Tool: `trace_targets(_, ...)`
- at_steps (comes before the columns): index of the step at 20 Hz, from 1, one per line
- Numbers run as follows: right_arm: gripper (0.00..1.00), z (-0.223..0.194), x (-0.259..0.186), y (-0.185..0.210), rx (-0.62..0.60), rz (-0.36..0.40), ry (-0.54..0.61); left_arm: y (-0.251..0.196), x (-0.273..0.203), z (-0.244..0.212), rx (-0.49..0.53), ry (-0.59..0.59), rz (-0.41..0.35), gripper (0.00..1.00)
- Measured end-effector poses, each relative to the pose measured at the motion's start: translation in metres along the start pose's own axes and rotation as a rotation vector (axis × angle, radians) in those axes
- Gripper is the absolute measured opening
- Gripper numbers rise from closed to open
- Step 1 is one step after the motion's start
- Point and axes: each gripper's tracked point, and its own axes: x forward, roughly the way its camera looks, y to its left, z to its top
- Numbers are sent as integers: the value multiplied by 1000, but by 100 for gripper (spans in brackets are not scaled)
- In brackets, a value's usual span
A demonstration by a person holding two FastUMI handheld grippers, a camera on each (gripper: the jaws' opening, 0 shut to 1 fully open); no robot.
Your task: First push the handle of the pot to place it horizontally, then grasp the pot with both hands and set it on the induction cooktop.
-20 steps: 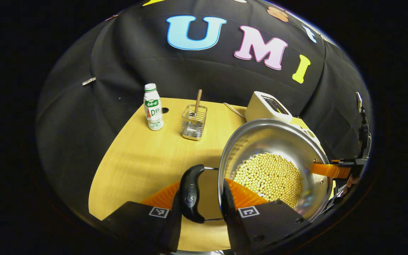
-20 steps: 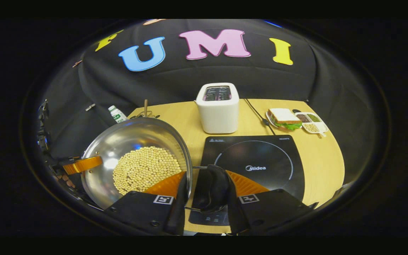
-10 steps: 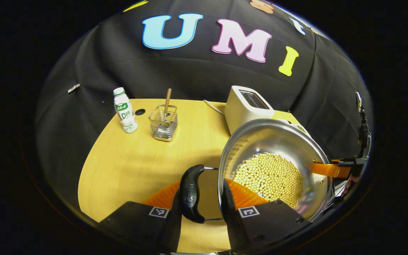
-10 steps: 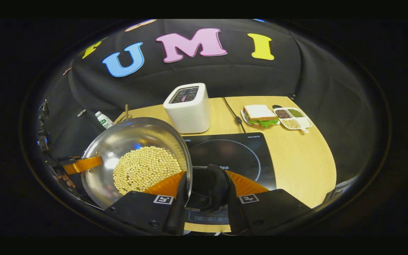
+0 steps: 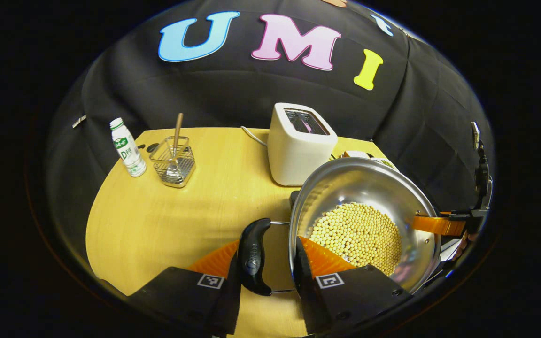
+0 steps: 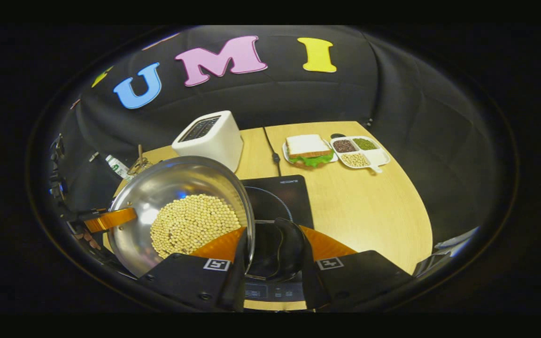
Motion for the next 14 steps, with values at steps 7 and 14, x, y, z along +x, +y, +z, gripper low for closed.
trace_targets(7,51,1,24,-38,14,-6,16,-31,33,-1,3,18,-5,57)
trace_targets(14,52,-1,42,-53,18,-9,20,-41,56,-4,-6,27,3,56)
